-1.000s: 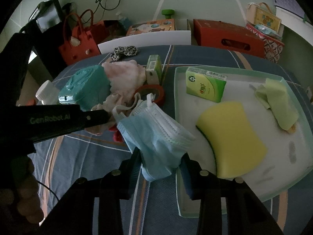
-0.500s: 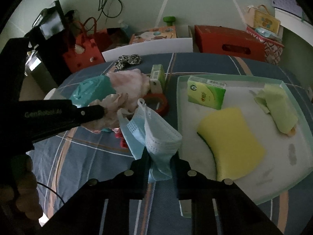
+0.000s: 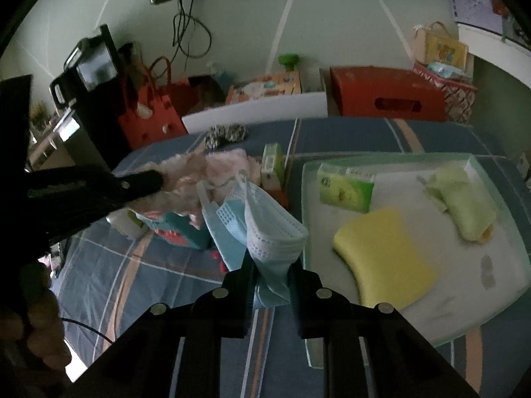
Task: Organize soft objects
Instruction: 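Carry pink cloth and blue mask over the tray and open both tools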
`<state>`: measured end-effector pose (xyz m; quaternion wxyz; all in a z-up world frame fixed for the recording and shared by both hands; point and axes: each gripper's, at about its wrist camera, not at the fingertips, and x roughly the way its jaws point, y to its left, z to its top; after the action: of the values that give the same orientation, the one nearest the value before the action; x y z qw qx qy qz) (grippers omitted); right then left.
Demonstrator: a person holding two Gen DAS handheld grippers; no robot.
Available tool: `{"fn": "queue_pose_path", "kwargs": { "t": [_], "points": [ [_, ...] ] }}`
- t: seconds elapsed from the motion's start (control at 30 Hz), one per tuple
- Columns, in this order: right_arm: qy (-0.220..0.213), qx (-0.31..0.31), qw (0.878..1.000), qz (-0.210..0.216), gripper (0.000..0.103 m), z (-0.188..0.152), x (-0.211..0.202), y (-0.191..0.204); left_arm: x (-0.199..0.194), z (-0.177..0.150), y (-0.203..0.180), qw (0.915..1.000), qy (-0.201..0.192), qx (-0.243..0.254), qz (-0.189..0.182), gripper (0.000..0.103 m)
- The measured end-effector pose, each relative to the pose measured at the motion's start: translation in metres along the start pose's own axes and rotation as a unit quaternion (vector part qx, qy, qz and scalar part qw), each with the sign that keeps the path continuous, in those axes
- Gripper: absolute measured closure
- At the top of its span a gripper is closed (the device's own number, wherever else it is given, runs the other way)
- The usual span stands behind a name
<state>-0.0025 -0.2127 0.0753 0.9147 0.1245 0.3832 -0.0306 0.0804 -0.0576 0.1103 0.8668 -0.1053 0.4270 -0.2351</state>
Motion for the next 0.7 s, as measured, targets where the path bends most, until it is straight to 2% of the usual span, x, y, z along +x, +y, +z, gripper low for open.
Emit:
{"fn": "queue_pose_path", "kwargs": {
  "t": [0.13,0.23,0.53,0.7],
  "points": [
    [-0.016,0.007,1.0,-0.008,0.084,0.005,-0.013,-0.008,-0.018,0.003,-0.012,0.9993,-0.034,0.018,-0.004,0.093],
    [-0.022,0.019,0.999,-0.021,0.083,0.007,-0.019,-0.021,-0.023,0.003,-0.021,0.9986,-0.044,0.026,-0.012,0.093],
    [-0.033,0.066,0.994,-0.077,0.084,0.008,-0.039,-0.073,-0.017,-0.006,-0.054,0.9964,-0.041,0.063,-0.038,0.093],
    [-0.038,0.094,0.989,-0.111,0.084,0.005,-0.052,-0.106,-0.006,-0.015,-0.077,0.9945,-0.027,0.086,-0.054,0.093]
  ]
}}
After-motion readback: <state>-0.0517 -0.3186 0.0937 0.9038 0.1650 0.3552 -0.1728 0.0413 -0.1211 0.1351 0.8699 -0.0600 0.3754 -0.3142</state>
